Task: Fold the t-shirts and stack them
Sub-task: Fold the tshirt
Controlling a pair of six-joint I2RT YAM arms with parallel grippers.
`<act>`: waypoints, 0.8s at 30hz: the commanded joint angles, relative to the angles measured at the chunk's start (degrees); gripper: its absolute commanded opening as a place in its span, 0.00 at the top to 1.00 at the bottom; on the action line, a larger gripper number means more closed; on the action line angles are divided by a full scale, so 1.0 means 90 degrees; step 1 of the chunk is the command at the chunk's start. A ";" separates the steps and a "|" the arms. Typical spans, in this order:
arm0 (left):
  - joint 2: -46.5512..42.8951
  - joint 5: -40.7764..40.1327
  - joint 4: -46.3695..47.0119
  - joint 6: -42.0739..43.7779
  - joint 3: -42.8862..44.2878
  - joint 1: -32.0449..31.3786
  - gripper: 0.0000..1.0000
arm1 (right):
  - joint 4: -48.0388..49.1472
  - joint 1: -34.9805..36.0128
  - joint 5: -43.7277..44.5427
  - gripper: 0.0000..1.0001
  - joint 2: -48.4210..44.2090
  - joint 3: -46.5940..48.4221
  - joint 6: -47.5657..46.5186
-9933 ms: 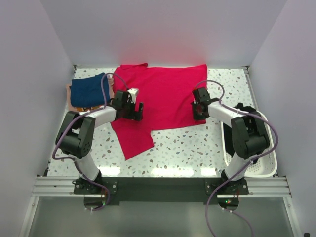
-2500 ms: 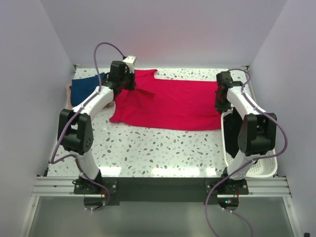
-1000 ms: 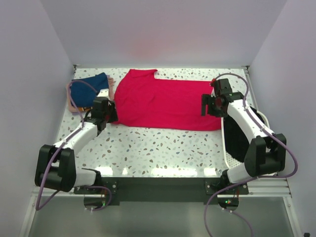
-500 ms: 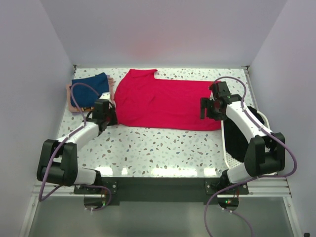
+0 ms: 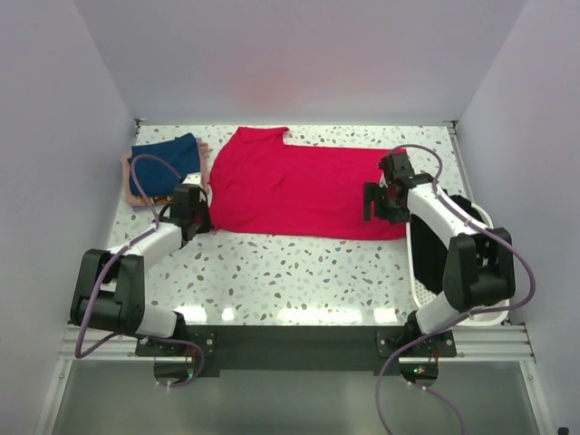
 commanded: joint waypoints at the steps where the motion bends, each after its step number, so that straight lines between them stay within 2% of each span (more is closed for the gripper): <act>1: 0.0107 -0.0076 0.0331 0.0046 -0.0003 0.0128 1.00 | 0.0313 0.0056 -0.0007 0.24 0.0266 0.0109 0.0100; 15: 0.0215 -0.0261 0.0038 0.0378 0.0670 0.0216 1.00 | 0.0596 0.0066 0.0246 0.24 0.1438 0.0061 0.0129; 24: 0.0498 -0.0915 -0.0411 0.0417 0.0924 0.0216 1.00 | 0.0401 0.0066 0.0530 0.23 0.1712 0.0120 0.0051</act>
